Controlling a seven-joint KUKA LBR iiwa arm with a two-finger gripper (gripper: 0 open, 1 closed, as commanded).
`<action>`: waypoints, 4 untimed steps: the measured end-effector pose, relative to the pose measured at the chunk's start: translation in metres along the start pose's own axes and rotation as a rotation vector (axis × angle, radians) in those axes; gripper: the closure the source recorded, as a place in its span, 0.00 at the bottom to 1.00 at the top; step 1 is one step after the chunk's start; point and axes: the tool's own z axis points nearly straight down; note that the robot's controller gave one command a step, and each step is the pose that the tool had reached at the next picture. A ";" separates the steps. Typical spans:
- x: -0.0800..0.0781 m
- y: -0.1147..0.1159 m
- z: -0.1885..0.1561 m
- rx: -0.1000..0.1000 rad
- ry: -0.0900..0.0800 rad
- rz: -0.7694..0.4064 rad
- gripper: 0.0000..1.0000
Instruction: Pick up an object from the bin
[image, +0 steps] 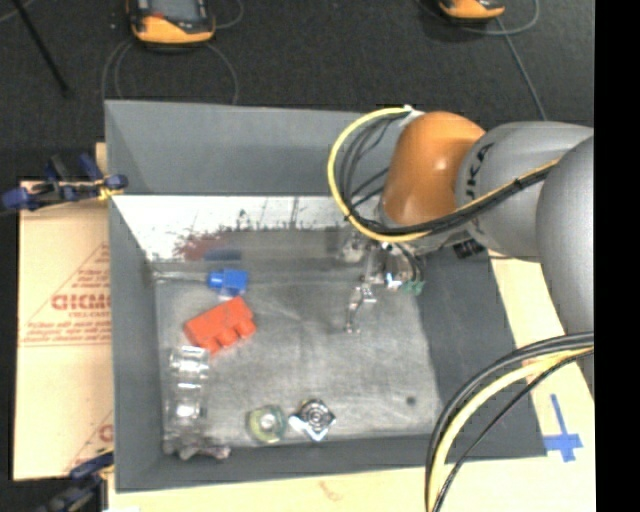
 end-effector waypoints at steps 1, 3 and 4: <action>0.007 0.060 -0.002 -0.003 0.007 0.177 0.00; 0.039 0.179 0.027 0.001 -0.002 0.070 0.00; 0.037 0.180 0.025 -0.001 -0.008 0.069 1.00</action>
Offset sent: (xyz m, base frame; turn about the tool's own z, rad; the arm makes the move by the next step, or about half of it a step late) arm -0.0078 0.0582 0.0008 0.1811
